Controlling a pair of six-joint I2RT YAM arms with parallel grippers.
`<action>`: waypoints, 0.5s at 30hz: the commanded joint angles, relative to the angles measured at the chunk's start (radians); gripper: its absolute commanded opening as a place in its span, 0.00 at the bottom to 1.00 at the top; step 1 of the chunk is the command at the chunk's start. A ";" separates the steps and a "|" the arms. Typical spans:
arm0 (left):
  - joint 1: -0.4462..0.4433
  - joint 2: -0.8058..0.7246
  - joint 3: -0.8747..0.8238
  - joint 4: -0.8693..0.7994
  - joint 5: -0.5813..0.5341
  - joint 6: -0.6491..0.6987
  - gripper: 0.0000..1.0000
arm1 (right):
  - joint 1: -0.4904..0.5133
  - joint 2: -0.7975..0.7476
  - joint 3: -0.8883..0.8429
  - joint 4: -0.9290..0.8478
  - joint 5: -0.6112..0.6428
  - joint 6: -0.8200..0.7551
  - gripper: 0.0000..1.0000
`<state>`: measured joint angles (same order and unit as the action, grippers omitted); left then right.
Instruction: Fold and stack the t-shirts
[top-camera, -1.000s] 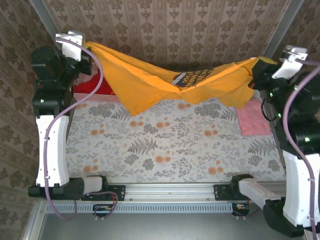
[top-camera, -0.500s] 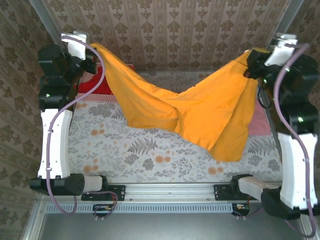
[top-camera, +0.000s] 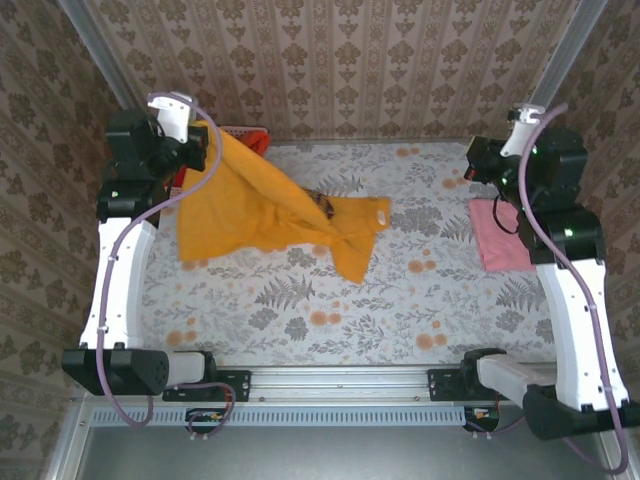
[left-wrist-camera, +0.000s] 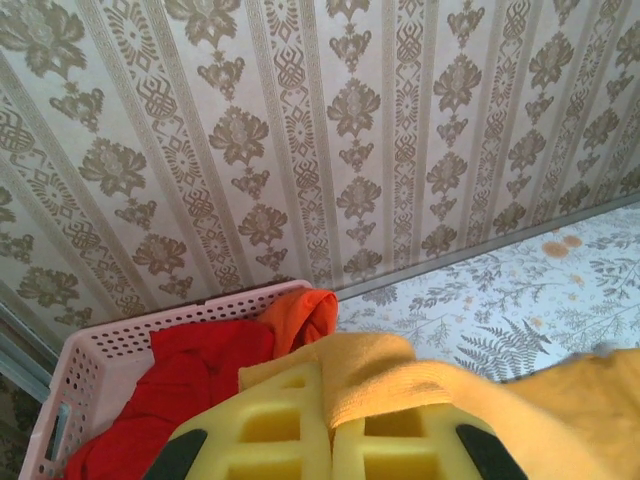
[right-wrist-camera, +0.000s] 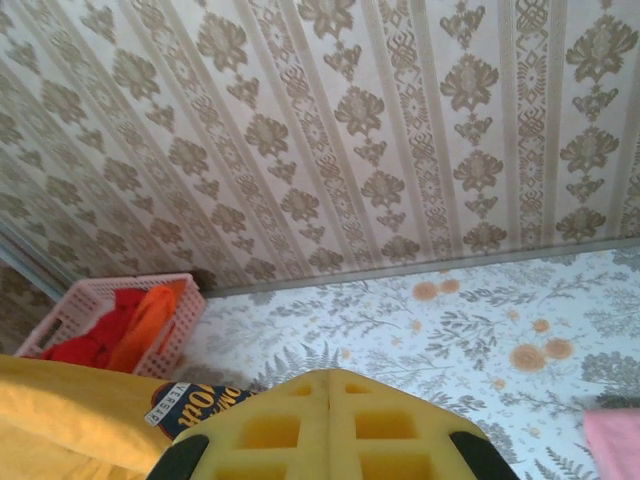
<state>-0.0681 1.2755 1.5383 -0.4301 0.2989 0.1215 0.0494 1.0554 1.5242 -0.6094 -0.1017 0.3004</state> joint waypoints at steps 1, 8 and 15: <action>0.010 -0.057 -0.036 0.008 0.008 -0.035 0.00 | -0.005 -0.054 -0.071 -0.012 -0.042 0.070 0.00; 0.010 -0.035 -0.102 0.022 -0.031 -0.110 0.00 | 0.113 -0.044 -0.355 0.158 -0.058 0.164 0.43; 0.010 -0.005 -0.113 0.031 -0.038 -0.136 0.00 | 0.327 0.234 -0.494 0.343 0.020 0.122 0.58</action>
<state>-0.0635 1.2705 1.4326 -0.4259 0.2684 0.0235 0.3195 1.2057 1.0473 -0.3882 -0.1230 0.4290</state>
